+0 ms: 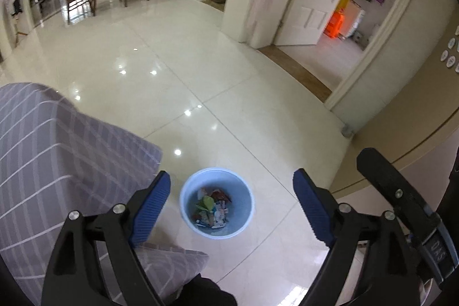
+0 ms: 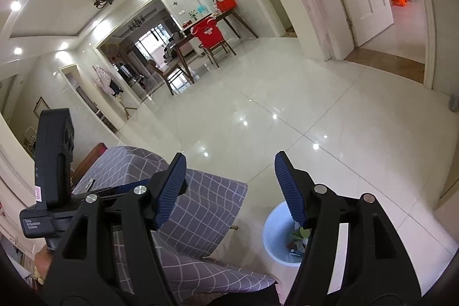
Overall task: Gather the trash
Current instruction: 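Move both open tools back over the rug, then grasp the brown paper bag with the left tool while the right tool grasps another green packet, then carry both items over the blue bucket and open both tools to drop them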
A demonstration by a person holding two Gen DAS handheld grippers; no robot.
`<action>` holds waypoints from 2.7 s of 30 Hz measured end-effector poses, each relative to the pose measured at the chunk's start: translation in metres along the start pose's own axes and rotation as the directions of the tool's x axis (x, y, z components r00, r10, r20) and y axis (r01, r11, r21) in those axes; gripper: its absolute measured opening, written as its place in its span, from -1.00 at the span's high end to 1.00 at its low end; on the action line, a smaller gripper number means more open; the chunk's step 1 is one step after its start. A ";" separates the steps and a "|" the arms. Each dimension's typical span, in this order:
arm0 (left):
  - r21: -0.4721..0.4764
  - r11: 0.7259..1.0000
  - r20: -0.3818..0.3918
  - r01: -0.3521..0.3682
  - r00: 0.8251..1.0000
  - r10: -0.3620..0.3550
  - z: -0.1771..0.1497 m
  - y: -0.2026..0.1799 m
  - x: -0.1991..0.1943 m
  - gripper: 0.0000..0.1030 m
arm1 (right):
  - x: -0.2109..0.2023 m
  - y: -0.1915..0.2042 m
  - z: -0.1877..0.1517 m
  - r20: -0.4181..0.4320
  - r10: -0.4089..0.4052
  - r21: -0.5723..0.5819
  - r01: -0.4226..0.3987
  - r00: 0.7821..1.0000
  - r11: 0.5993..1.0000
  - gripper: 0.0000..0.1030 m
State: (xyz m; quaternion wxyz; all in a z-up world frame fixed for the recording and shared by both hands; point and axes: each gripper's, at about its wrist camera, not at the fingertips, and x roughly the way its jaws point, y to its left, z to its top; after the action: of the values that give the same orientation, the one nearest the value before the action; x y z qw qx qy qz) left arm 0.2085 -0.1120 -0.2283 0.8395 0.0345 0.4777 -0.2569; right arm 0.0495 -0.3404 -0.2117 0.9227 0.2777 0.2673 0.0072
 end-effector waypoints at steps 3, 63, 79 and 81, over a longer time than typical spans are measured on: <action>-0.029 0.999 0.039 -0.031 0.999 0.032 -0.006 0.018 -0.023 -0.66 | 0.006 0.020 -0.003 -0.027 0.024 -0.026 -0.025 0.999 0.999 -0.24; -0.586 0.785 0.284 -0.202 0.856 0.433 -0.093 0.344 -0.255 0.20 | 0.225 0.390 -0.088 -0.498 0.247 -0.311 -0.437 0.831 0.844 0.57; -0.293 0.943 0.301 -0.157 0.921 0.247 -0.043 0.143 -0.194 0.20 | 0.081 0.213 -0.012 -0.260 0.303 -0.163 -0.351 0.917 0.922 0.57; -0.234 0.962 0.290 -0.141 0.934 0.208 -0.036 0.110 -0.174 0.20 | 0.066 0.183 -0.007 -0.228 0.278 -0.145 -0.315 0.933 0.938 0.57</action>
State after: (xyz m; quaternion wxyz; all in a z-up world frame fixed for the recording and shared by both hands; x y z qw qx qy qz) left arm 0.1600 0.0634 -0.1263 0.9228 -0.0528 0.3583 -0.1314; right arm 0.1273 -0.1719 -0.1541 0.8998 0.2285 0.3137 0.1993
